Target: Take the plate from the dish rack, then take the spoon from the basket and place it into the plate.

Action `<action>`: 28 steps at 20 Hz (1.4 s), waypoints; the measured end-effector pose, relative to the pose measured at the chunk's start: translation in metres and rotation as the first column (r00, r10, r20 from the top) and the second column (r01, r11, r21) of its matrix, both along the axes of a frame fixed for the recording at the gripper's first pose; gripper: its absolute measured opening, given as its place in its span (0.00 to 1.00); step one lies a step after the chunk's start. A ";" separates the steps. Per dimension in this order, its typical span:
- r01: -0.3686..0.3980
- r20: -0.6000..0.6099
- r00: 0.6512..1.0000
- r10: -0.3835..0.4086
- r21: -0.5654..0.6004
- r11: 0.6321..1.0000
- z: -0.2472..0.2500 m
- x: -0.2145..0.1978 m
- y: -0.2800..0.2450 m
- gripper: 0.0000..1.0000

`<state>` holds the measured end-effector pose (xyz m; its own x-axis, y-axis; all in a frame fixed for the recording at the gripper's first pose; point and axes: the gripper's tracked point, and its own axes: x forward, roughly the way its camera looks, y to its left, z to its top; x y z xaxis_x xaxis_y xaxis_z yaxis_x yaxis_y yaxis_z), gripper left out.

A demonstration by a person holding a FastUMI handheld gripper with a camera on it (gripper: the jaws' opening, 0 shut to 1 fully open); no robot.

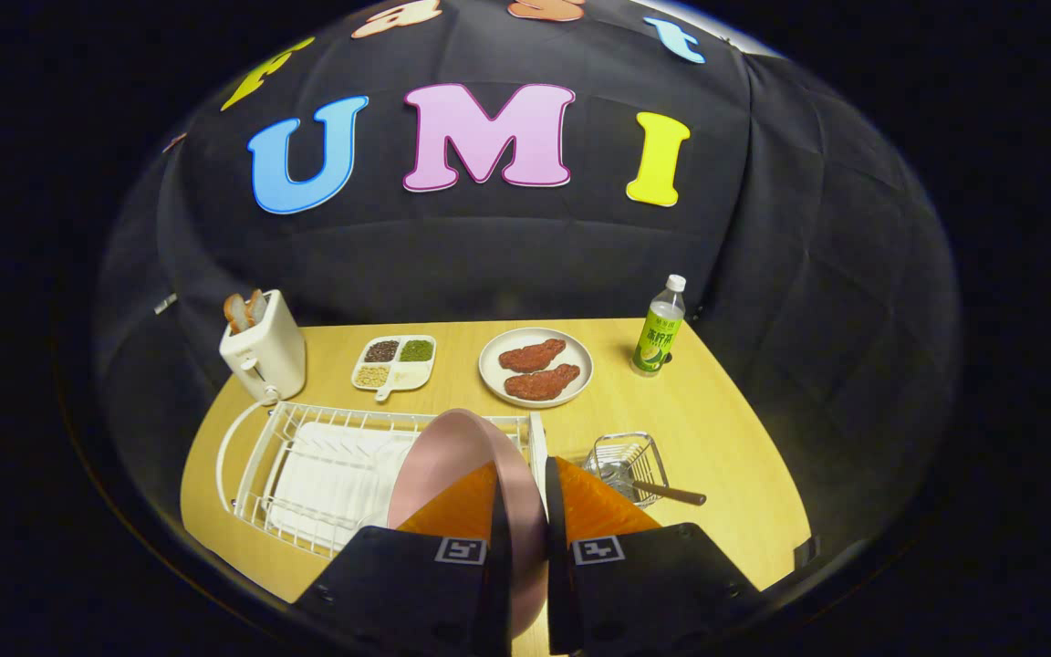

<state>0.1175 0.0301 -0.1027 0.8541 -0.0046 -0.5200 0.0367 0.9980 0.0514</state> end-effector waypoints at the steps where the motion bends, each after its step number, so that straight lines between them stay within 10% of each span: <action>1: -0.016 -0.016 1.000 0.016 0.026 1.000 -0.003 -0.013 0.000 0.20; 14: -0.063 -0.218 0.968 0.121 0.257 0.964 -0.107 -0.128 -0.057 0.20; 28: -0.081 -0.269 0.935 0.230 0.471 0.879 -0.214 -0.118 -0.017 0.22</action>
